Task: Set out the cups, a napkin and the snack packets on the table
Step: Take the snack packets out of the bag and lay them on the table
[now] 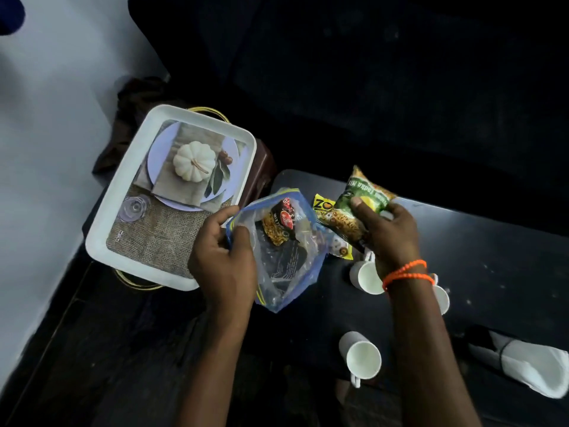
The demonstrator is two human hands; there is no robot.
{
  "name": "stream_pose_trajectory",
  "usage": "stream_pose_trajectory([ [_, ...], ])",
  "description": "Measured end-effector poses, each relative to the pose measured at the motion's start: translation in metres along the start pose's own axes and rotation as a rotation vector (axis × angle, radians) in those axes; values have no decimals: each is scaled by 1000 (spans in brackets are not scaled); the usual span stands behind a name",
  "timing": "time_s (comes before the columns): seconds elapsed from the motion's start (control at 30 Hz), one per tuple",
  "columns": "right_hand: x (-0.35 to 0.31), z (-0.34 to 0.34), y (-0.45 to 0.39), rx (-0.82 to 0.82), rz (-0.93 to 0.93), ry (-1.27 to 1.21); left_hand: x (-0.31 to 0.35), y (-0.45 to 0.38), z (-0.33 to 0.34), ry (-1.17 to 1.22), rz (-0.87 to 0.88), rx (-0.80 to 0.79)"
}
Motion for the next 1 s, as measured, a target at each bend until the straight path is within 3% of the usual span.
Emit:
stream_pose_trajectory([
  [0.03, 15, 4, -17, 29, 44, 89, 0, 1, 0, 24, -4, 10],
  [0.13, 55, 19, -45, 28, 93, 656, -1, 5, 2, 37, 0, 17],
  [0.23, 69, 30, -44, 46, 26, 838, -2, 9, 3, 45, -4, -33],
  [0.37, 49, 27, -23, 223, -137, 874, -3, 11, 2, 35, -19, -63],
  [0.5, -6, 17, 39, 384, -521, 386, 1, 12, 4, 48, -6, -69],
  [0.57, -23, 23, 73, 199, -672, 324, 1, 14, 6, 54, -10, -64],
  [0.63, -26, 48, 86, -139, -558, 497, 1, 17, 7, 54, -12, -55],
  [0.7, -16, 81, 80, -338, -373, 863, 2, 20, 9, 47, 6, -51],
  [0.77, 3, 100, 67, -324, -169, 1026, 4, 24, 11, 61, 19, -54],
  [0.9, 36, 103, 40, -507, -127, 1200, 0, 30, 17, 26, 37, -80],
  [0.93, 39, 105, 33, -486, -93, 1158, -1, 31, 17, 11, 45, -84],
  [1.0, 35, 110, 23, -384, -195, 1129, -4, 32, 16, 12, 57, -85],
])
Point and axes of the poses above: each hand's wrist, its own y-axis away from the middle knuckle, its own z-axis out of the palm, x = y × z, the point moved 1 cm from there along -y, towards the middle knuckle, and after that the axes turned 5 degrees about y, right-handed, at the moved point
